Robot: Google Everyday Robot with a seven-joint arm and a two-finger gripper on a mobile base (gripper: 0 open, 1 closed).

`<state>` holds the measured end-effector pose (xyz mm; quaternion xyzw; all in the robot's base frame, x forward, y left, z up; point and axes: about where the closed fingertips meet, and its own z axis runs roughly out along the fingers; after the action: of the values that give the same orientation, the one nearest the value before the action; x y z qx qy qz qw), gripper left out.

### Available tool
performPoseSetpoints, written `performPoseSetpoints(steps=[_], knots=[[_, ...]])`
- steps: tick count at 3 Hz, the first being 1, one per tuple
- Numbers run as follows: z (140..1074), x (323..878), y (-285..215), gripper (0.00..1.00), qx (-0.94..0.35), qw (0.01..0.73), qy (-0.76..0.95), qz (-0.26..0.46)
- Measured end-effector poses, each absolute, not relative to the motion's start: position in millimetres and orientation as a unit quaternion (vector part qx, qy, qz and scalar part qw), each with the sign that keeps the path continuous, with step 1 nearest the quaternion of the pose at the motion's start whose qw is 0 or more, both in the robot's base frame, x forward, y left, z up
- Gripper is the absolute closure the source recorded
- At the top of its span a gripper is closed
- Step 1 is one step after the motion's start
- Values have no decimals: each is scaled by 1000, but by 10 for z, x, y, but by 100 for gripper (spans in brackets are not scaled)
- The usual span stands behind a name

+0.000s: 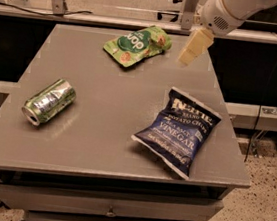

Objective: Pick green rice chip bag

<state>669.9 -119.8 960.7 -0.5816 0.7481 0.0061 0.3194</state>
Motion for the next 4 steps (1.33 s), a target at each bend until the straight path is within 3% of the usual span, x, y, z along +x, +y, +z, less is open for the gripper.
performPoseSetpoints(steps=[1,4], knots=[[9515,6867,-1187,0,-564,348,749,18],[8912,7990,-823,0,-484,426,750,149]])
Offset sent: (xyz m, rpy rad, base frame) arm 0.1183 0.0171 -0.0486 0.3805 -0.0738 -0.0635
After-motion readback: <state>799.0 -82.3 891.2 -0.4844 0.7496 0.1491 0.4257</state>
